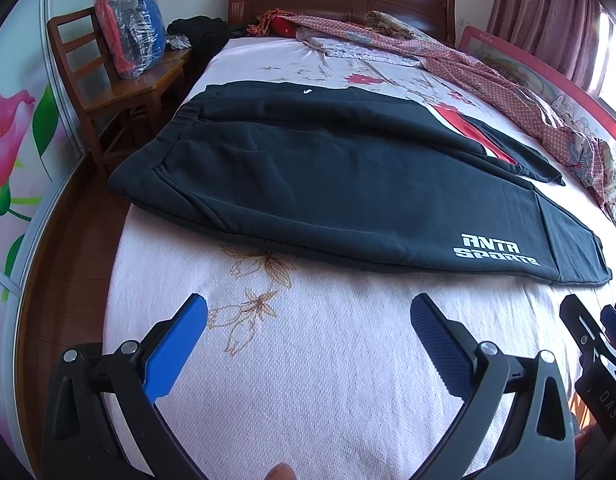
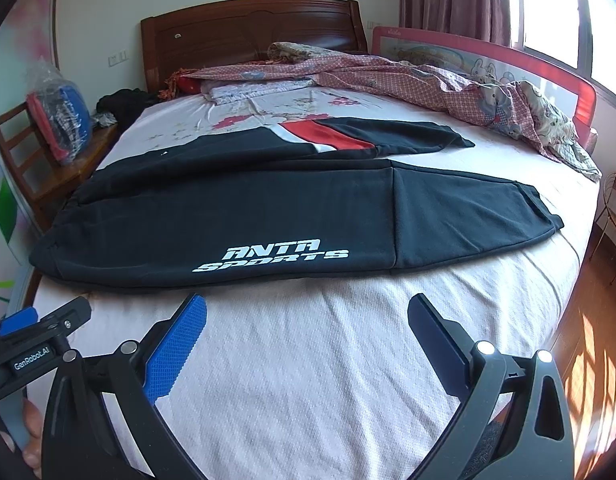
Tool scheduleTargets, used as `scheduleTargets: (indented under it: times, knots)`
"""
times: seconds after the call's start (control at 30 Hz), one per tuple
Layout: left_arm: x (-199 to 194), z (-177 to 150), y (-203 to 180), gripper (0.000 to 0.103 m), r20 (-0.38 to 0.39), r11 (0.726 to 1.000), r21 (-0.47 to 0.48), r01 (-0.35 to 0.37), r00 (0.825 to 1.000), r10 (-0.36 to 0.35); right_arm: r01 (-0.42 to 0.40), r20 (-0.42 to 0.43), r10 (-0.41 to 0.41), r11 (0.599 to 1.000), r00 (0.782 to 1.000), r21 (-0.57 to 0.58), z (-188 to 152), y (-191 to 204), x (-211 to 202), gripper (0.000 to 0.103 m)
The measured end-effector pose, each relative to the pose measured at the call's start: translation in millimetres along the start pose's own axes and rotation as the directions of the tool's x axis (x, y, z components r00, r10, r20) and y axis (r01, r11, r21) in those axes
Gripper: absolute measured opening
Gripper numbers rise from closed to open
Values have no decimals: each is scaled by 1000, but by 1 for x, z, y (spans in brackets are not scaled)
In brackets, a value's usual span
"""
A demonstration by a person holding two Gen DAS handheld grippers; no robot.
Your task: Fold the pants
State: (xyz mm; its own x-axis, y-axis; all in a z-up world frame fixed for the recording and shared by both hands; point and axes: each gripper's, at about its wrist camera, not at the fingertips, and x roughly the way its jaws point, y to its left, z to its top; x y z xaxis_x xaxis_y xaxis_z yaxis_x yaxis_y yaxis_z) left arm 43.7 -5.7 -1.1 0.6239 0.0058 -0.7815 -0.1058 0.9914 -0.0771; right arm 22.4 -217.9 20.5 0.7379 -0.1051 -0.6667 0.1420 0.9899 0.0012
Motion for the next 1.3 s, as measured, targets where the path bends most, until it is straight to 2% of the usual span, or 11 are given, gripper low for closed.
scheduleTargets:
  times: [0.7,0.77,0.83,0.93,1.0,1.07,1.13,1.17,1.2,1.27,1.3]
  knots:
    - [3,2,2,101,-13,1000,-6,1,1000,-1,-1,-8,1,1000,1000,2,-2,1,1,100]
    - [6,2,6,101,-30,999,-22,30,999,-31,-7,-18,7,1000,1000,8,-2,1,3,100]
    - [9,5,16,101,-54,993,-67,100,993,-103,-11,-30,12,1000,999,17,-4,-1,4,100]
    - [17,13,39,101,-83,955,-182,233,964,-251,-12,-51,13,1000,999,27,-6,-4,8,100]
    - [25,19,59,101,-79,896,-305,322,929,-361,-16,-68,18,999,998,38,-7,-6,11,100]
    - [38,22,84,101,-57,794,-476,378,888,-457,-18,-80,21,999,997,45,-8,-7,14,100]
    - [56,23,103,101,-39,680,-607,411,839,-542,-19,-84,23,999,996,44,-9,-6,15,100]
    - [67,22,112,101,-22,602,-674,428,803,-595,-20,-85,24,999,996,42,-9,-5,15,100]
    - [77,21,118,101,-6,534,-732,424,779,-627,-22,-85,25,999,996,40,-9,-5,15,100]
    - [94,17,126,101,30,422,-808,412,743,-668,-22,-86,25,999,996,34,-9,-3,16,100]
    - [100,16,127,101,42,390,-827,406,736,-676,-23,-86,25,999,996,32,-8,-3,16,100]
